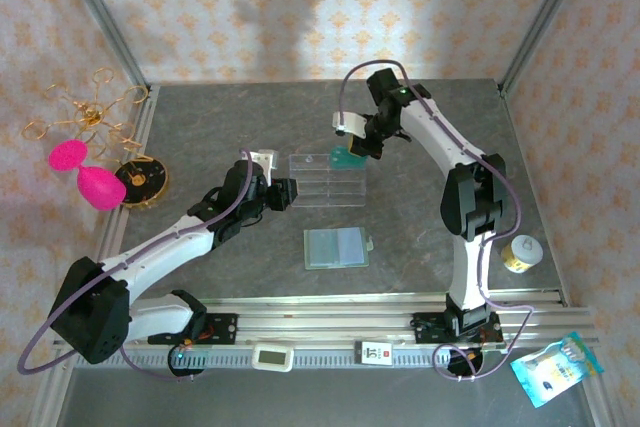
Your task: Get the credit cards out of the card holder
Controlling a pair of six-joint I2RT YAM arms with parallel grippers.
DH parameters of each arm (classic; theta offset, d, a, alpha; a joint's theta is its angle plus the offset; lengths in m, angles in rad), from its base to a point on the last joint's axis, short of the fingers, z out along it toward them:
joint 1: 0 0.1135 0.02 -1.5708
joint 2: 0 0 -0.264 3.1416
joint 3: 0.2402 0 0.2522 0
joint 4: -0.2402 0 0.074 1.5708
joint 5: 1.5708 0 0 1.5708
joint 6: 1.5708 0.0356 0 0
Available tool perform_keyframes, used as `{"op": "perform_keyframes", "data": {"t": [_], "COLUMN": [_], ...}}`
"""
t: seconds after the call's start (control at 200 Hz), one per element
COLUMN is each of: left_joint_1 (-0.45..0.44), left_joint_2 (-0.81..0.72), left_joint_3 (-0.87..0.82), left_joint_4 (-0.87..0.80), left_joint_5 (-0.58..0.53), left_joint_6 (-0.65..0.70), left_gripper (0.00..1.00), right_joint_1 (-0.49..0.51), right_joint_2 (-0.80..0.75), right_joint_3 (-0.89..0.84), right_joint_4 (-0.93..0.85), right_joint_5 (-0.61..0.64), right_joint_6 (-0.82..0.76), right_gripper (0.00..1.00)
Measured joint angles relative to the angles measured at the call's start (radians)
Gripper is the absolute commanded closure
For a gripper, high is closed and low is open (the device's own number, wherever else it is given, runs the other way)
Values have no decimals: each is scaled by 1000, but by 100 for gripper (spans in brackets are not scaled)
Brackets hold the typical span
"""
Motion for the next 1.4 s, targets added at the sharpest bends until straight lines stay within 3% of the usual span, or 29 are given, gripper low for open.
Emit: {"op": "perform_keyframes", "data": {"t": [0.095,0.185,0.526,0.646,0.766,0.901,0.986,1.196,1.402], "left_joint_1": [0,0,0,0,0,0,0,0,0], "left_joint_2": [0,0,-30,-68,-142,-238,-289,-343,-362], "left_joint_3": [0,0,-47,-96,-161,-223,-262,-353,-404], "left_joint_4": [0,0,66,103,141,169,192,220,233], "left_joint_5": [3,4,40,57,61,61,61,75,87], "left_joint_6": [0,0,-42,-82,-126,-176,-201,-253,-282], "left_gripper": [56,56,56,55,53,52,51,52,53], "right_joint_1": [6,13,37,59,98,163,229,500,706], "right_joint_2": [0,0,-39,-130,-290,-441,-528,-592,-551], "right_joint_3": [-15,-24,-27,-96,-340,-634,-811,-1041,-1137], "right_joint_4": [25,53,185,318,598,895,1005,1005,933], "right_joint_5": [19,31,-61,-135,-153,-51,79,353,513], "right_joint_6": [12,27,195,357,630,980,1166,1431,1573], "right_gripper": [69,59,55,55,55,55,54,54,54]}}
